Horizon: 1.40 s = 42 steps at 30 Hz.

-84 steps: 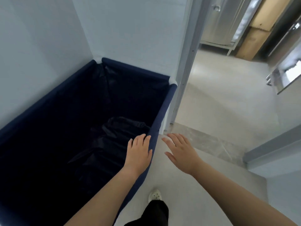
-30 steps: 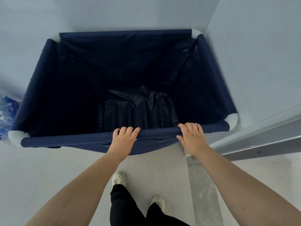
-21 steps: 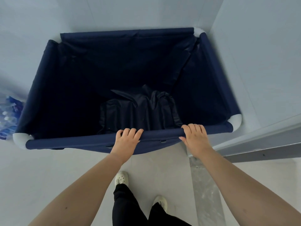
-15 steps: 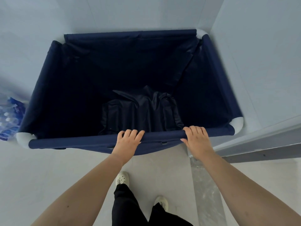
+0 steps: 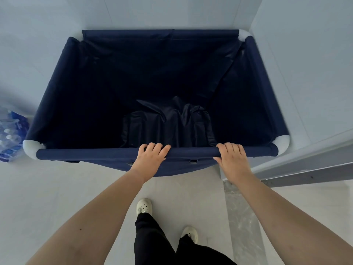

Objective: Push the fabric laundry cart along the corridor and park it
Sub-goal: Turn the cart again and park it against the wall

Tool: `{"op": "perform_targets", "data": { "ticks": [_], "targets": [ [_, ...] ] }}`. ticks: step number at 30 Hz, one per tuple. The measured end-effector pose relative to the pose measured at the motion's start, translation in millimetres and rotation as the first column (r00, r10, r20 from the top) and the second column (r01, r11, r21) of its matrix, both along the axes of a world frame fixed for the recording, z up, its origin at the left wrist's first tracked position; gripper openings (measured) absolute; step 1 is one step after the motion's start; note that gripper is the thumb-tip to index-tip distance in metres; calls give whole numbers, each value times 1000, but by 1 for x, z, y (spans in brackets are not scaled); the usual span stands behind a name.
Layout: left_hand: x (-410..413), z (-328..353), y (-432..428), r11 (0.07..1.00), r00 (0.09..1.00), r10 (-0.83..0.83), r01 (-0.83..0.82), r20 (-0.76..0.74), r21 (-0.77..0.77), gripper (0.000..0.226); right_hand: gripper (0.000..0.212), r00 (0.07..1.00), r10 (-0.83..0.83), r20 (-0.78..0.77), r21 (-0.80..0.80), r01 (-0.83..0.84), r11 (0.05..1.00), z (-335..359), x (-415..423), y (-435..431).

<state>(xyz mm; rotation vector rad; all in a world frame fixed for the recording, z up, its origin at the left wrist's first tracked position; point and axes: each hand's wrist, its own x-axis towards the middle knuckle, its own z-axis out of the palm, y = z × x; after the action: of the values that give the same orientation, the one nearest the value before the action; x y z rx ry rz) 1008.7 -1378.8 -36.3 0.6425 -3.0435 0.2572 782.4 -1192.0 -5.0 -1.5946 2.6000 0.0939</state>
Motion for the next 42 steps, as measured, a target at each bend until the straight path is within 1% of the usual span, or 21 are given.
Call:
{"op": "perform_targets", "data": {
  "ticks": [5,7,14,16,21,23,26,28,29,31,33,35,38,39,40,42],
  "targets": [
    [-8,2,-11,1000,1000,4,-4,1,-6,47,41,1000,3,-18,15,-3,1000,1,-7,-12],
    [-10,2,-14,1000,1000,8,-8,25,-5,46,41,1000,6,-16,22,-5,1000,2,-9,-17],
    [-11,1,-14,999,999,12,-14,44,45,49,44,1000,-8,-30,32,9,999,-1,-9,-18],
    [-10,1,-14,999,999,15,-16,45,34,48,45,999,-3,-37,38,4,999,-2,-11,-18],
    [-10,6,-11,999,996,35,-38,87,36,46,45,1000,9,-24,49,-8,999,-3,-11,-17],
    [-10,9,-12,996,994,48,-56,102,76,47,46,1000,2,-2,62,-2,998,-4,-12,-18],
    [-10,12,-13,970,994,85,-97,64,221,50,48,999,-22,33,37,20,999,-4,-9,-19],
    [2,17,-14,937,981,191,-187,16,296,52,50,998,-35,50,24,34,999,-3,-7,-20],
    [14,19,-16,920,968,252,-243,10,307,53,52,998,-42,52,34,41,999,-2,-6,-21],
    [46,23,-26,898,939,341,-340,47,281,55,56,997,-55,53,54,52,997,-3,-4,-22],
    [81,26,-43,882,913,394,-407,105,238,57,59,997,-63,51,61,60,996,-5,-4,-23],
    [116,31,-63,859,885,437,-464,162,215,58,64,994,-101,52,101,95,990,-6,-2,-26],
    [150,33,-93,856,870,449,-484,202,182,58,74,970,-238,43,140,230,963,-6,7,-34],
    [158,32,-102,862,874,443,-476,198,174,58,75,967,-253,41,139,245,959,-7,15,-39],
    [165,32,-110,872,882,430,-461,191,166,58,74,971,-234,45,124,227,966,-7,28,-47],
    [177,32,-125,892,900,391,-422,192,163,57,70,989,-116,89,66,111,992,-6,67,-70]
  ]
}}
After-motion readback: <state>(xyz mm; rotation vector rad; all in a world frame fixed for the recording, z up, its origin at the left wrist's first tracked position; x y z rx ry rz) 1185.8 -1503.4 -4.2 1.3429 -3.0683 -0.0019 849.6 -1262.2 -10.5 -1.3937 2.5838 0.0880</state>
